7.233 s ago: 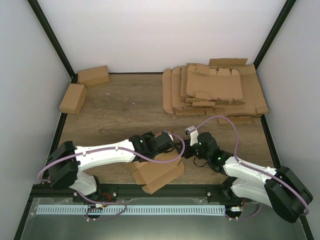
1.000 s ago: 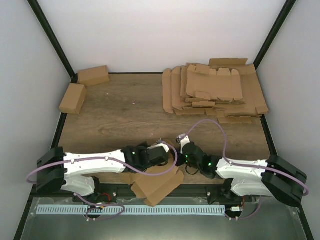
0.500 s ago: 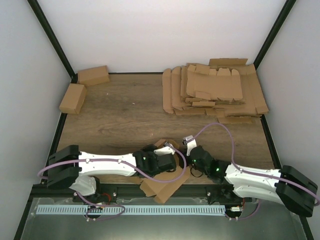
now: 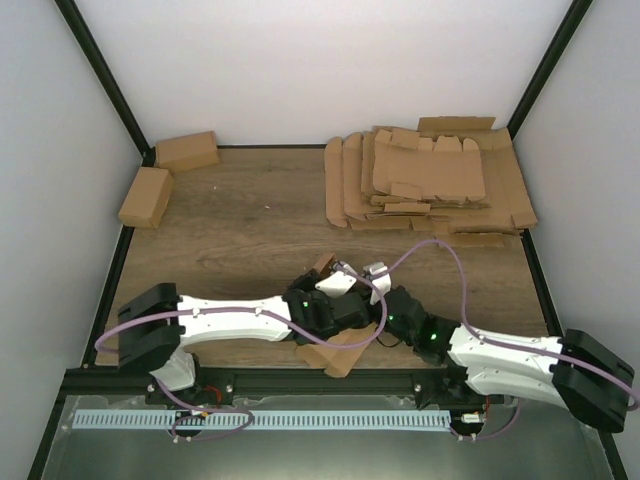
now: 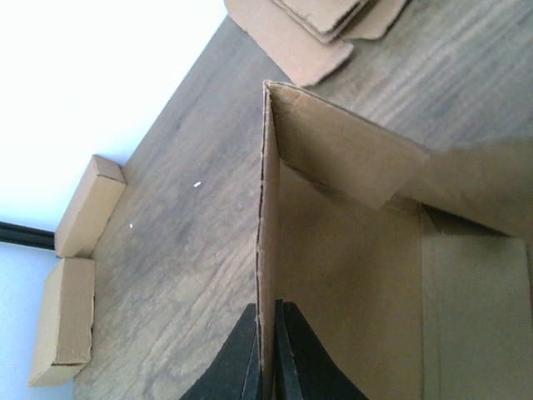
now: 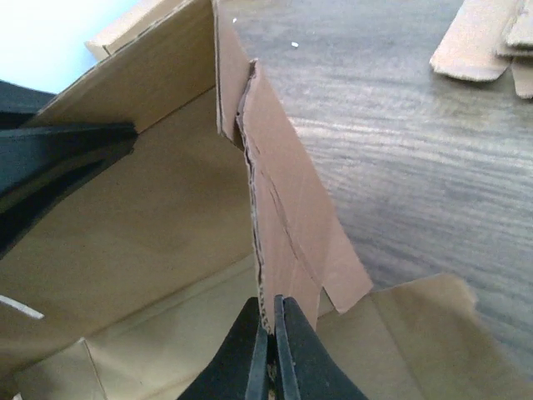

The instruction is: Fold the paper box

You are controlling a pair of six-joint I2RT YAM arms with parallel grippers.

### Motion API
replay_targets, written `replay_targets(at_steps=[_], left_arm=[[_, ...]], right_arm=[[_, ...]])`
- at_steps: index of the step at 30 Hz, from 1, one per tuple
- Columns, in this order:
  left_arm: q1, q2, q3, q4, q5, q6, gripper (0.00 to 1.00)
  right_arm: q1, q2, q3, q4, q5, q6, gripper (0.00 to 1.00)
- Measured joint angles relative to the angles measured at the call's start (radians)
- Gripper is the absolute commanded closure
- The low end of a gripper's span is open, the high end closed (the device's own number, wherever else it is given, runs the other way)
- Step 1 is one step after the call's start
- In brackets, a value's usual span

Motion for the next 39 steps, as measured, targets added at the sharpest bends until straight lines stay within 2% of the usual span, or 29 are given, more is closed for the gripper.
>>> replay_targets(at_steps=[8,10,12,15,18,25,28,33,37,39], left_arm=[[0.005,0.137,0.078,-0.046,-0.064,-0.086,0.95],[0.005,0.149,0.078,-0.055,-0.058,-0.102,0.90],[0.005,0.151,0.078,-0.059,-0.034,-0.112,0.80],[0.004,0.151,0.079,-0.056,0.013,-0.122,0.50],[0.003,0.151,0.082,-0.048,0.066,-0.129,0.31],[0.004,0.047,0.099,-0.049,0.229,-0.145,0.15],[0.012,-0.039,0.130,-0.050,0.312,-0.147,0.02],[0.104,-0.159,0.185,-0.066,0.512,-0.162,0.00],[0.284,-0.197,0.211,-0.092,0.721,-0.197,0.01],[0.385,-0.228,0.185,-0.088,0.830,-0.204,0.04]], right_arm=[[0.001,0.140,-0.068,0.237,0.041,-0.047,0.99],[0.001,0.169,-0.081,0.277,0.044,-0.046,0.99],[0.001,0.196,-0.100,0.320,0.044,-0.046,0.99],[0.002,0.219,-0.126,0.364,0.043,-0.042,0.99],[0.002,0.227,-0.146,0.394,0.043,-0.038,0.99],[0.003,0.227,-0.159,0.420,0.043,-0.046,0.99],[0.003,0.227,-0.163,0.424,0.044,-0.061,0.99],[0.003,0.227,-0.163,0.429,0.045,-0.092,0.99],[0.003,0.227,-0.163,0.434,0.044,-0.106,0.99],[0.003,0.227,-0.163,0.438,0.044,-0.114,0.99]])
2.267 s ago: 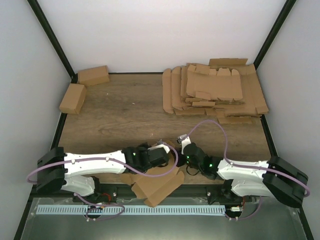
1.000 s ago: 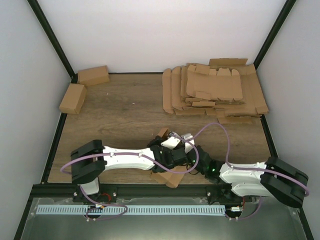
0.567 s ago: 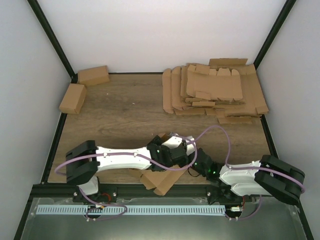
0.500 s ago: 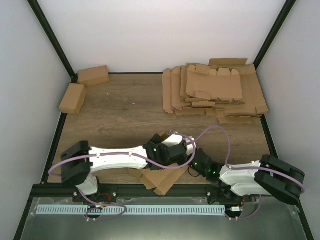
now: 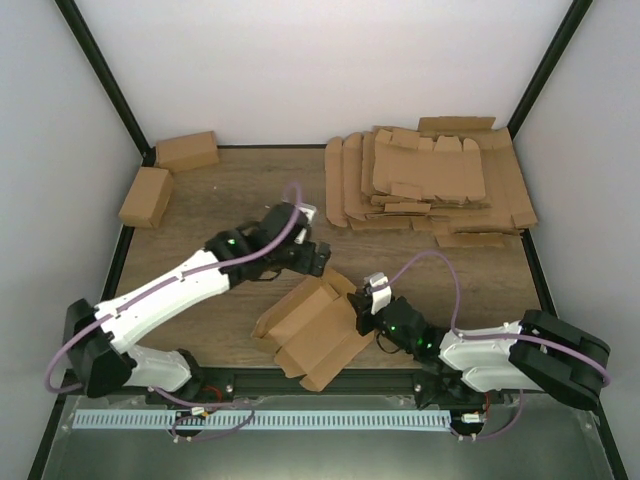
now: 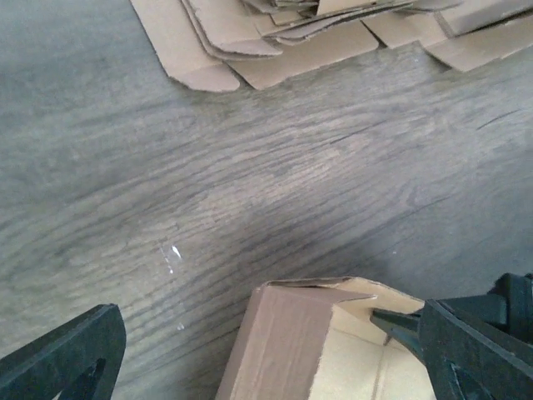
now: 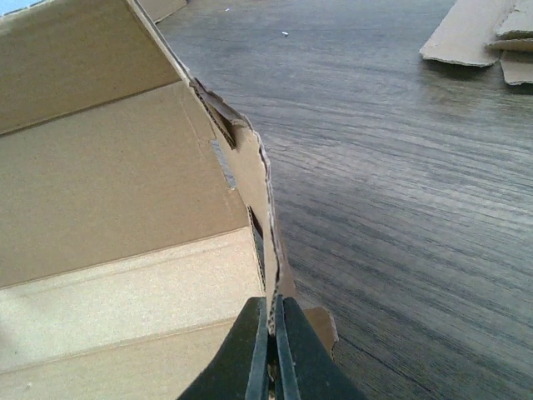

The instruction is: Fold the paper box

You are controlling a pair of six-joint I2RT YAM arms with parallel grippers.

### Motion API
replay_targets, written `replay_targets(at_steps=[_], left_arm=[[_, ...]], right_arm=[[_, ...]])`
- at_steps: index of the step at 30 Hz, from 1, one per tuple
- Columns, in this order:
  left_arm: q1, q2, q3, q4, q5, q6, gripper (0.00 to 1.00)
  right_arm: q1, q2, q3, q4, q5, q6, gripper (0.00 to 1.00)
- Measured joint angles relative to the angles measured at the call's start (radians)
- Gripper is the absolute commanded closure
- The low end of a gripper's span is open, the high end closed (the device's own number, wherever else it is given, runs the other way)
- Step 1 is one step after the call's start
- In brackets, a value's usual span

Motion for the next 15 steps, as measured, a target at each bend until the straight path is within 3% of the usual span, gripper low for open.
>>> replay_targets(at_steps=[5,9,15], left_arm=[[0.202,-0.126,-0.147,0.048,0.259,-0.002,0.15],[0.341,-0.216,-0.286,0.087,0.388,0.000,0.25],[0.366,-0.219,-0.435,0.142,0.529,0.004,0.34]], right_arm=[[0.000,0.000,0.000,0.001,-0.001,-0.011,0.99],[0.000,0.000,0.000,0.001,-0.005,-0.016,0.99],[0.000,0.012,0.002,0.001,-0.017,-0.031,0.99]])
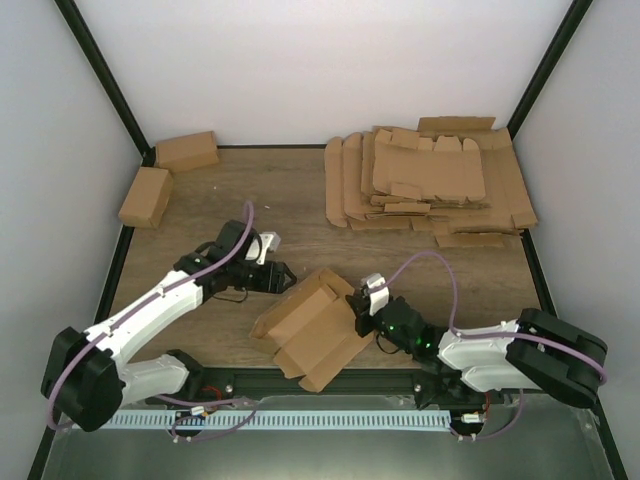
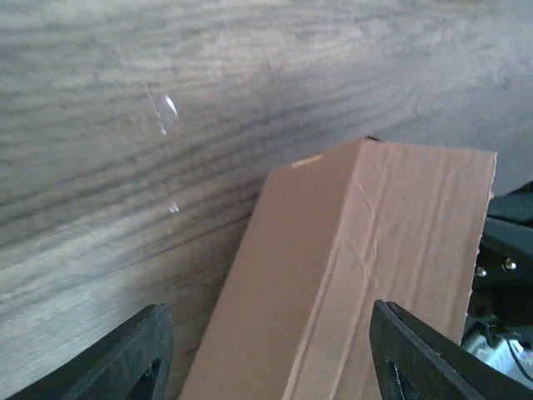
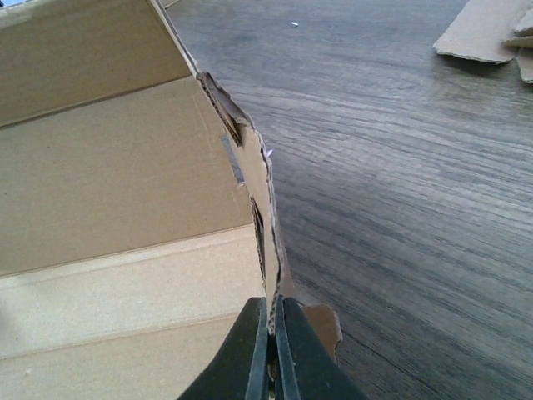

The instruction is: Fold the paper box

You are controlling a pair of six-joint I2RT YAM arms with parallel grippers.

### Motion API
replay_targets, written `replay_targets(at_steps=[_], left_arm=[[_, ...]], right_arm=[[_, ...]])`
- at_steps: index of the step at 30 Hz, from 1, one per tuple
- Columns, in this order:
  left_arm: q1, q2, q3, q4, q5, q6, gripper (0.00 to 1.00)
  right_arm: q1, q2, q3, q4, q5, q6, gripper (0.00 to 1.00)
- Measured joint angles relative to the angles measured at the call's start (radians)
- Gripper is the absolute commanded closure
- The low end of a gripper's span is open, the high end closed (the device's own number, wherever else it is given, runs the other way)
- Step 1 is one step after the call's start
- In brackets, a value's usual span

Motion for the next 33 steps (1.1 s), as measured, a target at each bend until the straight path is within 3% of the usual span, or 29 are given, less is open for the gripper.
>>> replay_targets(at_steps=[5,11,29,33], left_arm=[[0.000,0.052,-0.055,0.080,0.120,-0.007,0.45],[-0.012,0.100,-0.077,0.144,0.191,-0.013,0.48],[-0.067,0.127,-0.108,0.203,0.185,-0.042,0.59],[-0.078,0.142,-0.108,0.204,0.177,-0.043,0.60]], right_arm=[[0.000,0.021,0.014,-0.002,-0.017,-0.008,0.99],[0.000,0.038,0.032,-0.003,-0.031,-0.014,0.99],[0.000,0.087,0.046,-0.008,-0.107,-0.029,0.89],[0.000,0.111,0.068,-0.008,-0.123,-0.034,0.82]])
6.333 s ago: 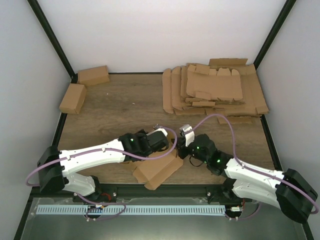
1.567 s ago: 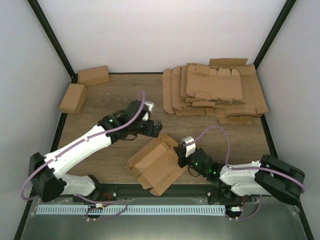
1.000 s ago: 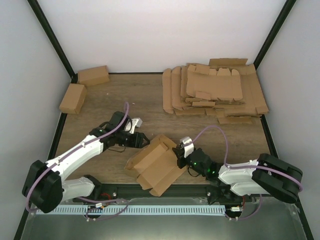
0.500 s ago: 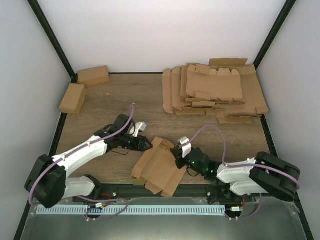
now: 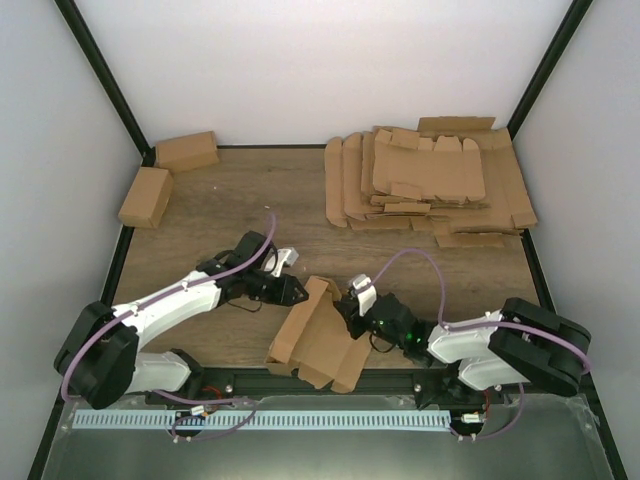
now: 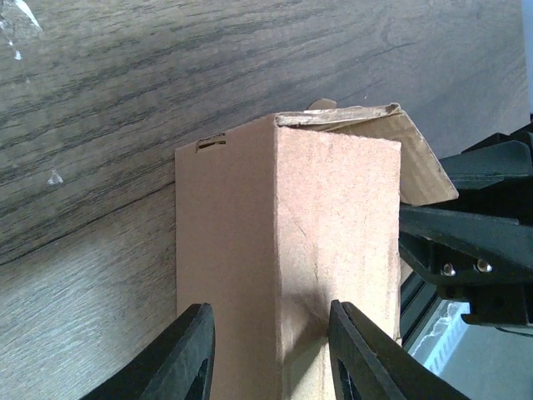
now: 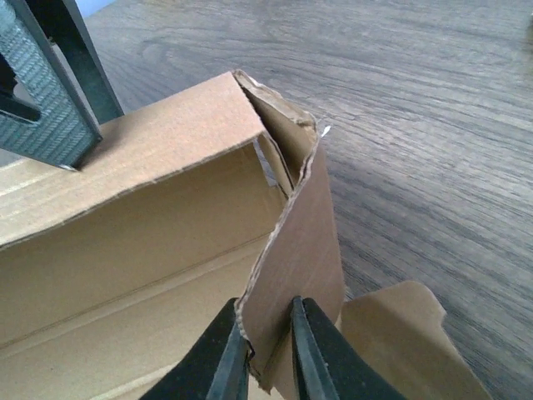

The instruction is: Fold the paper box

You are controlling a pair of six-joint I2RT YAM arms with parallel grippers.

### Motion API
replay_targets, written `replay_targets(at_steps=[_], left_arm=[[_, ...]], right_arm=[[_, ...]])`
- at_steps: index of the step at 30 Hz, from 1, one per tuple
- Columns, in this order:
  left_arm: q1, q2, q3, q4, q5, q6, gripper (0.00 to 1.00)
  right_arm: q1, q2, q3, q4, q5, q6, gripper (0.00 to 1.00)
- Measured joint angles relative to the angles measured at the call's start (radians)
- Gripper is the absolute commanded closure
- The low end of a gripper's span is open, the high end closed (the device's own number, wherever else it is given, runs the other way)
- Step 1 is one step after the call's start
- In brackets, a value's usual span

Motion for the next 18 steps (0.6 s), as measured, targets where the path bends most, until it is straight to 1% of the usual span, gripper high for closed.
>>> replay_targets(at_steps=[2,4,5,12,15,16,17,18], left_arm=[[-0.001,0.000,0.000,-0.001,-0.007,0.000,0.60],[-0.002,0.000,0.002,-0.005,-0.013,0.003,0.60],[-0.002,0.000,0.002,-0.007,-0.016,0.004,0.60],[-0.002,0.000,0.003,-0.010,-0.024,0.007,0.60],[-0.002,0.000,0.004,-0.006,-0.023,0.005,0.60],[-0.002,0.000,0.005,-0.007,-0.023,0.004,0.60],[-0.002,0.000,0.008,-0.008,-0.023,0.004,0.60],[-0.002,0.000,0.011,-0.008,-0.024,0.003,0.60]], right_arm=[[0.000,0.006,0.006,0.001,-0.005,-0.004,0.75],[0.000,0.012,0.012,0.000,-0.014,-0.010,0.66],[0.000,0.014,0.014,0.000,-0.018,-0.015,0.64],[0.001,0.034,0.020,0.000,-0.046,-0.039,0.61],[0.001,0.045,0.029,-0.002,-0.065,-0.047,0.57],[0.001,0.045,0.032,0.000,-0.072,-0.050,0.54],[0.001,0.043,0.033,0.000,-0.075,-0.050,0.48],[0.001,0.039,0.033,-0.002,-0.079,-0.053,0.39]])
